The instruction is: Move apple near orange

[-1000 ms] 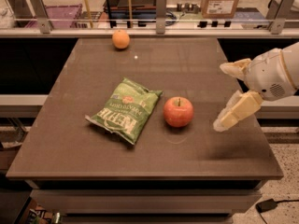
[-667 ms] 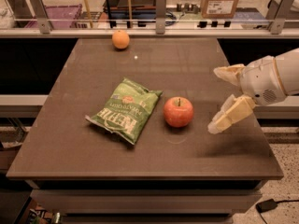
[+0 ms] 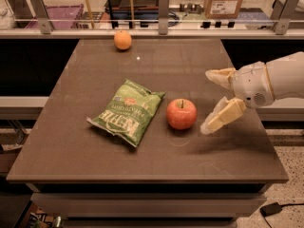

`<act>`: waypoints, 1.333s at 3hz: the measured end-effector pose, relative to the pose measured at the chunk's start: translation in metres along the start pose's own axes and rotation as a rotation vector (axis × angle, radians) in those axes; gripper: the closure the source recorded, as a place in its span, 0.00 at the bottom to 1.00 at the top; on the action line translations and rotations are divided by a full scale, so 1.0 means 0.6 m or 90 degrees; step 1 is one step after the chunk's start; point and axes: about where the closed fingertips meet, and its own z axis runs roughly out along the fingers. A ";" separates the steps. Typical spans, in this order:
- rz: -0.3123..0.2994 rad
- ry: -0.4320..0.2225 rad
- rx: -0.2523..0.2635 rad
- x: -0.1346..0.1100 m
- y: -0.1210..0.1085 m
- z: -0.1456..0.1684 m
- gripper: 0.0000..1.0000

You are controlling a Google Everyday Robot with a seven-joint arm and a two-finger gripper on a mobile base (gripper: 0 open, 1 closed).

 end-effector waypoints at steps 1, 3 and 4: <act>0.003 -0.048 -0.016 0.000 -0.005 0.025 0.00; 0.025 -0.099 -0.022 0.002 0.015 0.056 0.00; 0.038 -0.108 -0.020 0.010 0.026 0.065 0.00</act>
Offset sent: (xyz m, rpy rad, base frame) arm 0.0050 0.0299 -0.0229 0.1936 0.0043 0.0226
